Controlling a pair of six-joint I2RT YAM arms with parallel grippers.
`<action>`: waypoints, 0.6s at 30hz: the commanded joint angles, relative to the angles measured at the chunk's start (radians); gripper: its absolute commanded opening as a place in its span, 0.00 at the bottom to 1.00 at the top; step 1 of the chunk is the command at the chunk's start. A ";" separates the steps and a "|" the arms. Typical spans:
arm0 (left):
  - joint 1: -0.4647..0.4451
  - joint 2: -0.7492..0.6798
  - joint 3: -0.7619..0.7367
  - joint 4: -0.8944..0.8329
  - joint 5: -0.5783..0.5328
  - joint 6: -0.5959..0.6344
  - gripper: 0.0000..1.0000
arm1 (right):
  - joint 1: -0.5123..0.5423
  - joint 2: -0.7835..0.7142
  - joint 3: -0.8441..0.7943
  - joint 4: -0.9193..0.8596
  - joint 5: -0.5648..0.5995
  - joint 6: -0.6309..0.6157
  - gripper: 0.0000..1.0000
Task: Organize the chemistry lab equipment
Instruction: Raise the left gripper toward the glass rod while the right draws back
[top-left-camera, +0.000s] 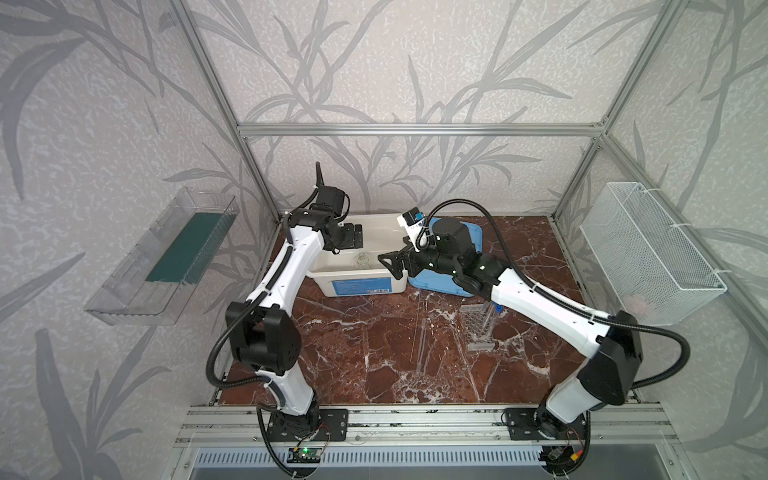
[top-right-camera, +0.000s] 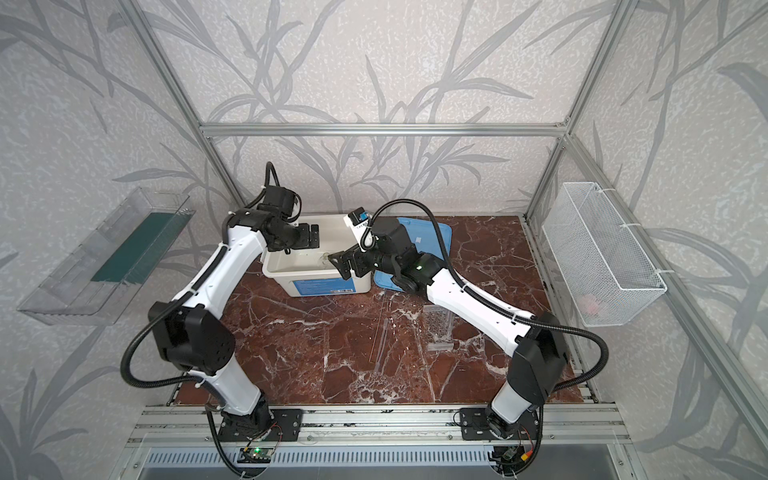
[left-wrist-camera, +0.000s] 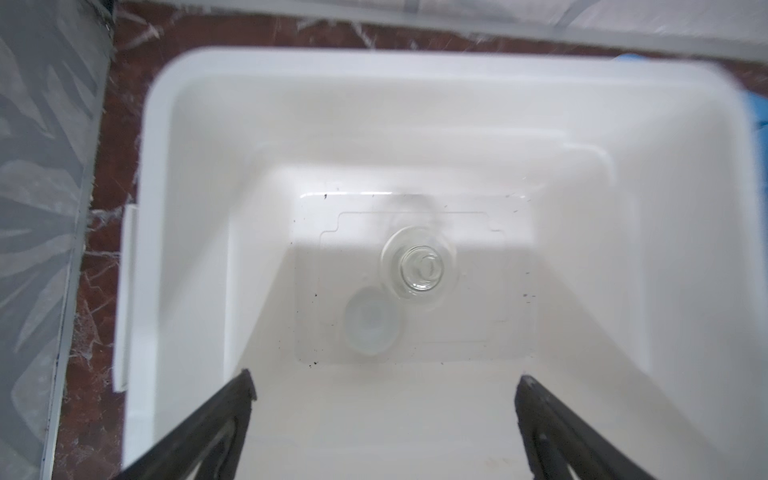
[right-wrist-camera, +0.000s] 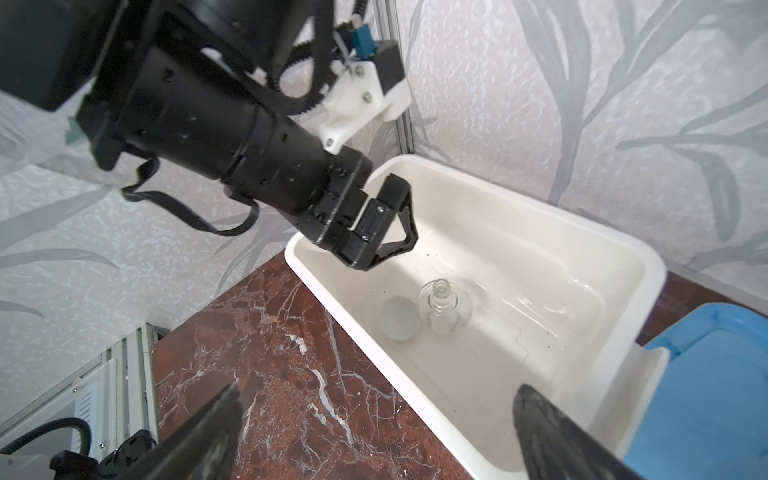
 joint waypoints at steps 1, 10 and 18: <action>-0.050 -0.103 -0.029 -0.013 0.055 -0.012 0.99 | -0.027 -0.093 -0.034 -0.104 0.035 -0.018 0.99; -0.286 -0.351 -0.315 0.091 0.183 -0.145 0.89 | -0.041 -0.379 -0.269 -0.292 0.158 0.019 0.99; -0.540 -0.368 -0.657 0.365 0.059 -0.278 0.74 | -0.063 -0.627 -0.542 -0.390 0.211 0.139 0.98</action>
